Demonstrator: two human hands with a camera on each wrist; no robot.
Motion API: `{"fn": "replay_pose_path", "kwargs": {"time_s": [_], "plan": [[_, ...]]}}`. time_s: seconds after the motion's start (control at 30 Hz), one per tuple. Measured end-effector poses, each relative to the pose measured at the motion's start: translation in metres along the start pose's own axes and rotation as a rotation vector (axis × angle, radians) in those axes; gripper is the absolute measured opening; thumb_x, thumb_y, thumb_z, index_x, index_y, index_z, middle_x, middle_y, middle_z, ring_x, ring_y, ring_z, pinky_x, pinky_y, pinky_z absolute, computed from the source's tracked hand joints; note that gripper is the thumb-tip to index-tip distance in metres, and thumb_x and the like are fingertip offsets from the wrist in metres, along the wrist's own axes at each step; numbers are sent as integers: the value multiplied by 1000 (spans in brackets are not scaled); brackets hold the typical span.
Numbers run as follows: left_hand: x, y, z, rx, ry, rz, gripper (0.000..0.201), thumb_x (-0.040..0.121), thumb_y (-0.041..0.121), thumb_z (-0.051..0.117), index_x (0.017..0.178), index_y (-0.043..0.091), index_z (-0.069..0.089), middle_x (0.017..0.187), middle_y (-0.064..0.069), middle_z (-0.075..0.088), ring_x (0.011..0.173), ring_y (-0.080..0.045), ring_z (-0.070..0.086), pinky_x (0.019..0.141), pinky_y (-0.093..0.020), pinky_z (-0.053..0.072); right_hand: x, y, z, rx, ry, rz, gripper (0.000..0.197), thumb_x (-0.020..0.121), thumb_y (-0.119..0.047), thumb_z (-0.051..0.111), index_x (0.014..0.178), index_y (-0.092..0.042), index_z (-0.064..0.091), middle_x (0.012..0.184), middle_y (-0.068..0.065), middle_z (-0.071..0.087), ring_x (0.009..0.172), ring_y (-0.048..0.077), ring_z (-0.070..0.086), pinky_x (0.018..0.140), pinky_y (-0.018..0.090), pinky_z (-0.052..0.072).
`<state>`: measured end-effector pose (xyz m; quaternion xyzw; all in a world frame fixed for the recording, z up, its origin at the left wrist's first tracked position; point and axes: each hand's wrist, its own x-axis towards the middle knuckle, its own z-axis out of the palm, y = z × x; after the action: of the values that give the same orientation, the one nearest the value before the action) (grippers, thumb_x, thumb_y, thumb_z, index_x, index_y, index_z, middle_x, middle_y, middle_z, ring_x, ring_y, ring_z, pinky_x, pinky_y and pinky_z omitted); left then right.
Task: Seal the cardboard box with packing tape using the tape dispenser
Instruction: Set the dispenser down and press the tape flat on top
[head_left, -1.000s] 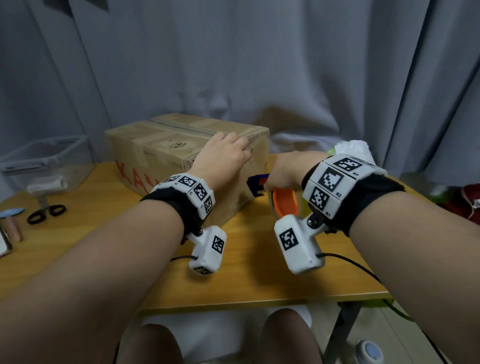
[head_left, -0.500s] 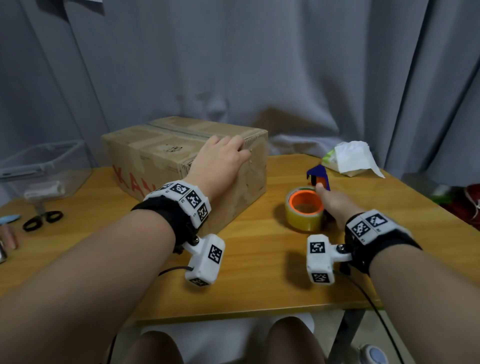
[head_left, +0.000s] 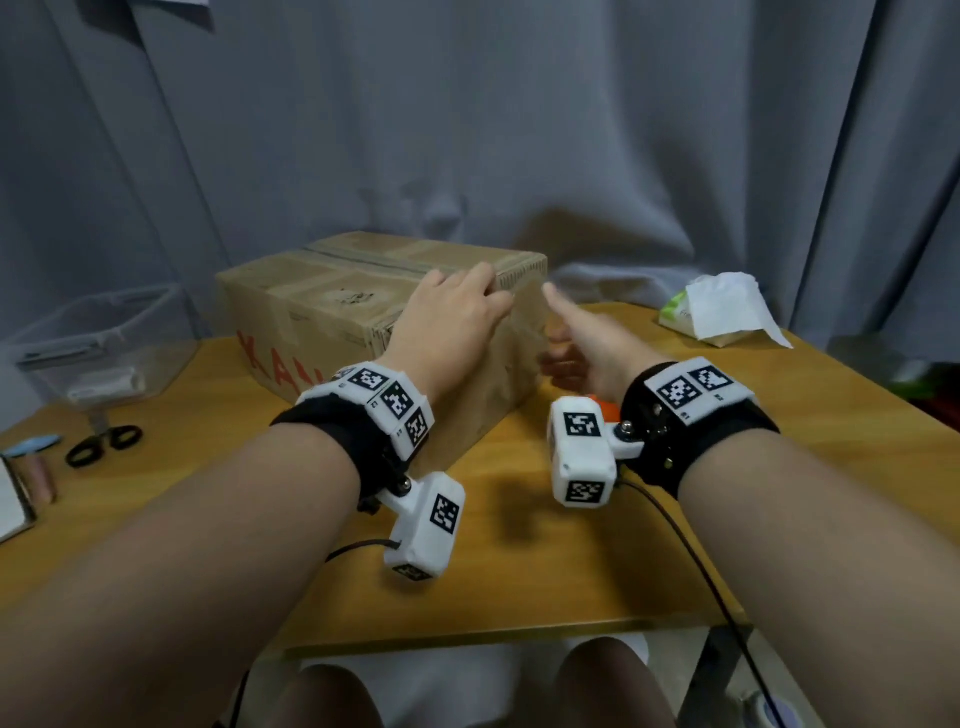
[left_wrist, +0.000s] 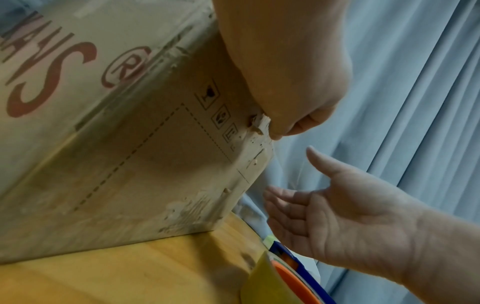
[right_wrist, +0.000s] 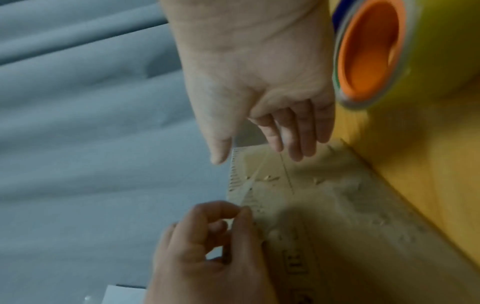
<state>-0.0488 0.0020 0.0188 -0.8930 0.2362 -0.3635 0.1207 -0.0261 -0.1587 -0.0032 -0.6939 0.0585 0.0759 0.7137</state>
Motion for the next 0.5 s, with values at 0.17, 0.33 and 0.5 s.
{"fn": "replay_pose_path", "kwargs": {"time_s": [0.17, 0.33, 0.5], "plan": [[2, -1, -9, -32, -98, 16, 12, 83, 21, 56, 91, 17, 63, 94, -9, 55, 86, -30, 57, 73, -38, 37, 6, 3, 8, 25, 37, -77, 27, 80, -23, 74, 63, -12, 57, 53, 1, 54, 49, 14, 47, 48, 23, 40], [18, -16, -24, -230, -95, -177, 30, 87, 24, 47, 110, 11, 60, 111, -12, 55, 104, -31, 52, 89, -42, 42, 8, 17, 6, -65, 78, -282, 28, 83, -23, 71, 61, -12, 58, 57, 2, 55, 50, 12, 47, 51, 21, 40], [41, -32, -11, -236, -442, -303, 46, 102, 33, 25, 114, 3, 57, 115, -21, 61, 107, -37, 55, 88, -41, 41, 15, 30, 17, -123, 107, -299, 35, 87, -25, 66, 57, -14, 52, 54, -1, 52, 48, 10, 43, 51, 20, 35]]}}
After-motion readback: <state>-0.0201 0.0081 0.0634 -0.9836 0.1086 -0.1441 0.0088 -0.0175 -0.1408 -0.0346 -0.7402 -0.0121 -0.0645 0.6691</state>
